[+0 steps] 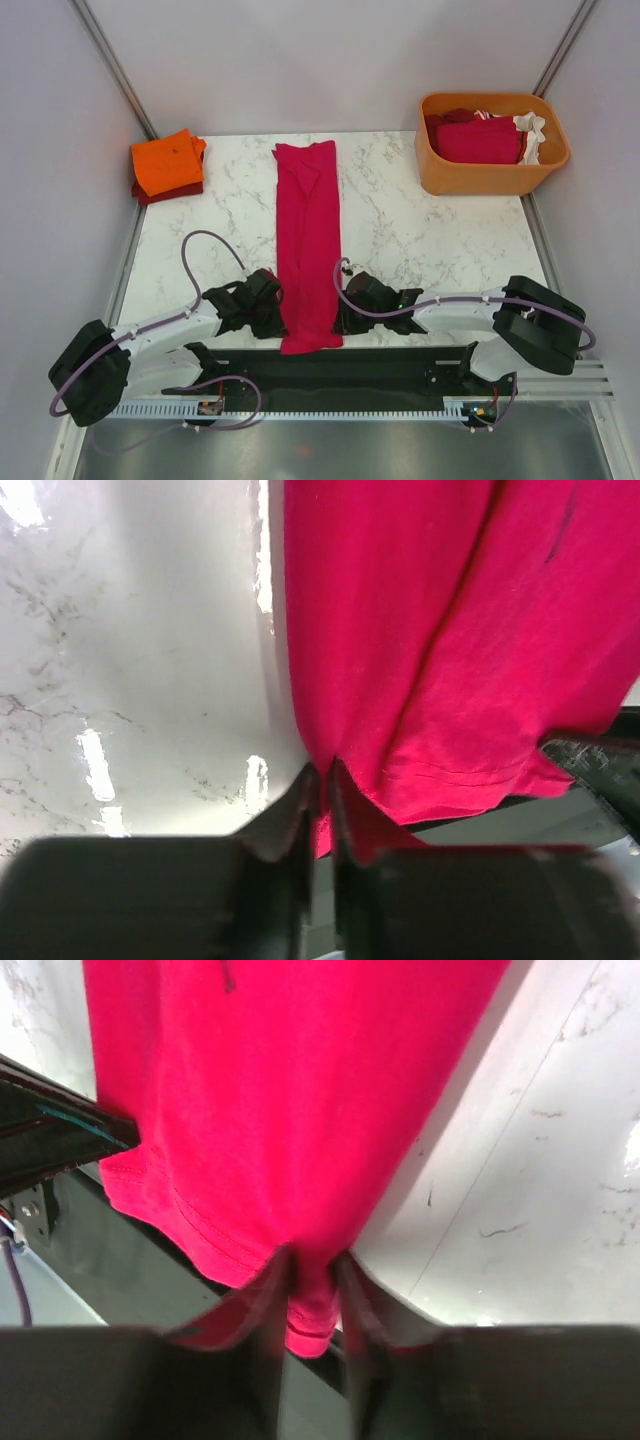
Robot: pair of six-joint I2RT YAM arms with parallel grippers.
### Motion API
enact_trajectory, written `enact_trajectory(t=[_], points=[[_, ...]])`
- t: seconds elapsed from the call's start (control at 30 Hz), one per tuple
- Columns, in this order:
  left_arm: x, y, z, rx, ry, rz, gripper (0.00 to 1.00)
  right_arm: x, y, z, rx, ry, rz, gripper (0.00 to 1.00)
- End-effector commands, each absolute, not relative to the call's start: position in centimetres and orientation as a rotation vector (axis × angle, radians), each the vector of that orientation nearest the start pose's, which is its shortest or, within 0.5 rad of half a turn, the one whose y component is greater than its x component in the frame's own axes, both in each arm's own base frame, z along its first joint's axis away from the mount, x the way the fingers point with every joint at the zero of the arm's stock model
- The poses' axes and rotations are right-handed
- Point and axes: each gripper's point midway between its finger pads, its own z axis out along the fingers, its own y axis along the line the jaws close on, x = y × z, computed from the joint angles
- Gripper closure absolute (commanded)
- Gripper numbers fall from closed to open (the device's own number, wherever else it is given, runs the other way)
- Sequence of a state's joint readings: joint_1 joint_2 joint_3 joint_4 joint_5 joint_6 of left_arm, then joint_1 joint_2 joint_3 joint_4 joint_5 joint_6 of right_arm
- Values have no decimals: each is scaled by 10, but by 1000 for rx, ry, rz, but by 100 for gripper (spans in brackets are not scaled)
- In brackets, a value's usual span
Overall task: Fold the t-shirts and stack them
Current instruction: Fold the tshirt
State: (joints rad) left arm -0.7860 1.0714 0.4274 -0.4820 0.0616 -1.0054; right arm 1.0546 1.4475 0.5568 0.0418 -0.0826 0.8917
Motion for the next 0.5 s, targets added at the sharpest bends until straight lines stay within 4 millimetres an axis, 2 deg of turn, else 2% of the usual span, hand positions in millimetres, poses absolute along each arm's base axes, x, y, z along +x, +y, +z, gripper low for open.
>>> enact_trajectory(t=[0.0,0.03,0.07,0.1,0.17,0.3,0.4,0.47], points=[[115,-176,1,-313,2838,-506,91,120,311,17,-268,2656,892,74],[115,-176,1,-314,2836,-506,98,118,308,14,-276,2662,882,78],[114,-175,0,-314,2837,-504,98,117,306,13,-275,2662,880,81],[113,-175,1,-313,2832,-513,98,116,299,9,-267,2669,850,93],[110,-173,0,-315,2833,-523,98,116,290,5,-244,2673,816,100],[103,-165,-1,-329,2831,-522,98,109,267,-1,-188,2678,775,99],[99,-162,-1,-335,2824,-543,98,104,259,-2,-162,2681,787,93],[97,-162,-1,-345,2822,-561,98,102,257,-1,-154,2676,800,93]])
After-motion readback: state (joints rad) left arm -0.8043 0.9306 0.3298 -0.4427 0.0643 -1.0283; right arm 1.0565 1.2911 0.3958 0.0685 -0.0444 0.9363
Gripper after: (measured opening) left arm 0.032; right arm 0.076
